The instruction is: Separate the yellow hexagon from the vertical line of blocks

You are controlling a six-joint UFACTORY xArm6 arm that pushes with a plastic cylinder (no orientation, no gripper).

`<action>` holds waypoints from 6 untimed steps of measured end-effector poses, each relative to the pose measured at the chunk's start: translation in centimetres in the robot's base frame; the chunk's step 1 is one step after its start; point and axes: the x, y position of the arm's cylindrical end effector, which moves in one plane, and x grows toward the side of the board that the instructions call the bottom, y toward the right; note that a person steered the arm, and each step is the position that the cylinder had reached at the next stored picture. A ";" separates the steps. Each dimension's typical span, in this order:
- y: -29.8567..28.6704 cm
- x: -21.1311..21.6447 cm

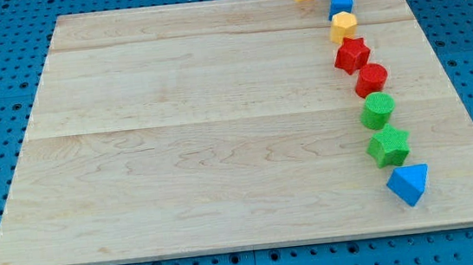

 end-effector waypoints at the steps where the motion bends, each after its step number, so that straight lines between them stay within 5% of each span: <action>1: 3.0 0.0; 2: 6.5 4.6; 4: 4.2 9.9; 6: -7.0 13.5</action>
